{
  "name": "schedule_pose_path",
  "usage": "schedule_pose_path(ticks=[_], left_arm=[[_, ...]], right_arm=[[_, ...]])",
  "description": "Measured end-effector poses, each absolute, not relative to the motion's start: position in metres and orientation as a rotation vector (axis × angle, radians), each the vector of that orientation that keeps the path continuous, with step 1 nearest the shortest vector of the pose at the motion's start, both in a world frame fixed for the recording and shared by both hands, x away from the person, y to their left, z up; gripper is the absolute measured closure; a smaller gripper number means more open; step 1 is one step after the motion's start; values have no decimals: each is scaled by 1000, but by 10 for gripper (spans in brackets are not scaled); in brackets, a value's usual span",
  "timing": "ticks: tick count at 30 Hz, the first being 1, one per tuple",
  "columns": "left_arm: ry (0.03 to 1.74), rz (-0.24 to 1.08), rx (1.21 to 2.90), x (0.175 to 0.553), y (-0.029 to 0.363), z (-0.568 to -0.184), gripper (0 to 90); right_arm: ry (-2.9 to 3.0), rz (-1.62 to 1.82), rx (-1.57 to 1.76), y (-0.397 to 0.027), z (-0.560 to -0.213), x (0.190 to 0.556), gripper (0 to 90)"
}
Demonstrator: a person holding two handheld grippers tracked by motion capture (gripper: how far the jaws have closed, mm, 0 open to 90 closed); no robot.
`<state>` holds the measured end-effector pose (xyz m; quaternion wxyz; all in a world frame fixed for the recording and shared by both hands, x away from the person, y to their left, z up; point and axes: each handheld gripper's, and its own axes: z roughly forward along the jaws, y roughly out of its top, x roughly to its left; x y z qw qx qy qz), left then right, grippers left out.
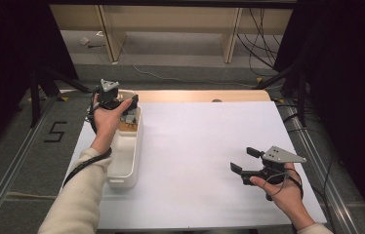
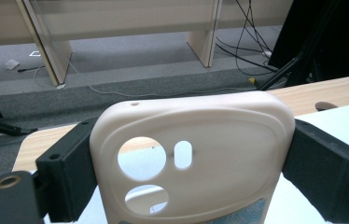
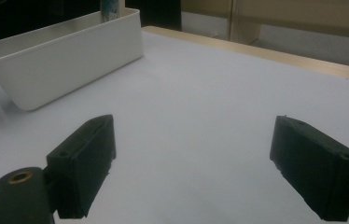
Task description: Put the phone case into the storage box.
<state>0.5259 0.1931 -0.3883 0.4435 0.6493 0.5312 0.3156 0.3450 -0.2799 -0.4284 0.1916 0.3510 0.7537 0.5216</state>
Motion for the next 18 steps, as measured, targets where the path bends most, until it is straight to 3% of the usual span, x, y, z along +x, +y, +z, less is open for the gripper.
schedule_pose_path(ticks=[18], left_arm=[[1333, 778, 1621, 529, 192, -392, 107]], right_arm=[[2117, 1466, 983, -279, -429, 346, 153]])
